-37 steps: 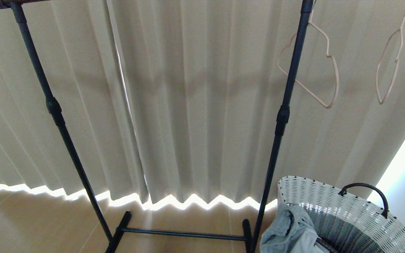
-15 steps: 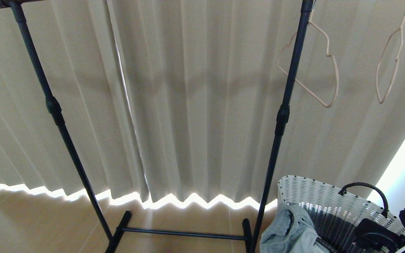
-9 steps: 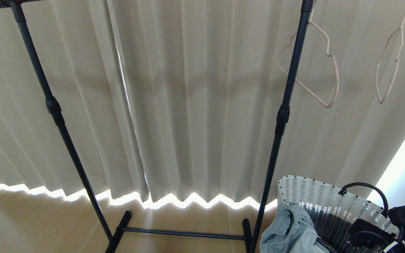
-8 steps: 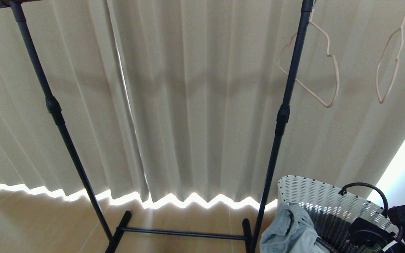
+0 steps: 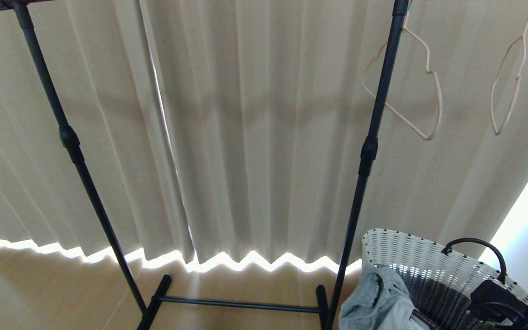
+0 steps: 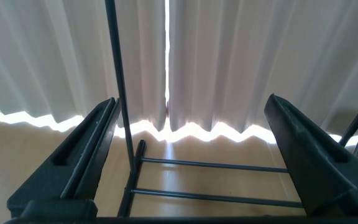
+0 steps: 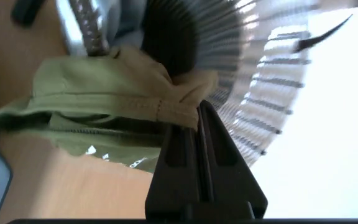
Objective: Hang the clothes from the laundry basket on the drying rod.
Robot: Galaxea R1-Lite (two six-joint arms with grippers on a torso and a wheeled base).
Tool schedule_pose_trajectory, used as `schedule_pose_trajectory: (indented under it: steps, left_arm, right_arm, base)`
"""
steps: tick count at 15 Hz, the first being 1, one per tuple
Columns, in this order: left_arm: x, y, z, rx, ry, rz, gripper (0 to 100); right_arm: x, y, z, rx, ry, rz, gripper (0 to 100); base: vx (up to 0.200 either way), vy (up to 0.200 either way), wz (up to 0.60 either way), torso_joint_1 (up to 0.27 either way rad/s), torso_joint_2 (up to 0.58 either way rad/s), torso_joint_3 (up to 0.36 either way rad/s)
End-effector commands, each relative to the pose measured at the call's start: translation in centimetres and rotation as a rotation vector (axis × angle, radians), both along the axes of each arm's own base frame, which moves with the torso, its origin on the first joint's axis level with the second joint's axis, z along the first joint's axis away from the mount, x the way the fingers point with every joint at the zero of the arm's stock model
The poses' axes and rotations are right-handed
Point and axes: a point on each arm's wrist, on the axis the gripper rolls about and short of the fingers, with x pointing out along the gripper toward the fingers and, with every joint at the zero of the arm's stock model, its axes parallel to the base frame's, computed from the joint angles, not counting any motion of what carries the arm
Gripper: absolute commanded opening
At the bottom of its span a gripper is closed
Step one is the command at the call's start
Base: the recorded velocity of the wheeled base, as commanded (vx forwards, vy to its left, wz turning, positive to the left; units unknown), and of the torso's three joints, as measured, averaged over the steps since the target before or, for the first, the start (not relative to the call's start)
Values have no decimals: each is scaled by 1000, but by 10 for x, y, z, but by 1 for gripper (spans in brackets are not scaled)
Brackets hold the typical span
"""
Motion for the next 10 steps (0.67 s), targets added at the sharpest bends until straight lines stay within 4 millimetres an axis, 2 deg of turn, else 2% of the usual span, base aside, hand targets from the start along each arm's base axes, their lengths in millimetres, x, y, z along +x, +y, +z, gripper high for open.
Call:
schedule_pose_trajectory:
  steps: [1, 5, 10]
  left_arm:
    - [0, 0, 0, 0, -1, 2, 100]
    - [0, 0, 0, 1, 1, 2, 100]
    - [0, 0, 0, 3, 2, 2, 100]
  right_arm:
    - [-23, -3, 31, 9, -287, -21, 0]
    - [-37, -2, 49, 36, -462, -20, 0]
    - [-49, -2, 58, 39, -569, -20, 0]
  base:
    - [0, 0, 0, 0, 0, 0]
    - [0, 0, 0, 0, 0, 0]
    - [-200, 0, 0, 3, 2, 0]
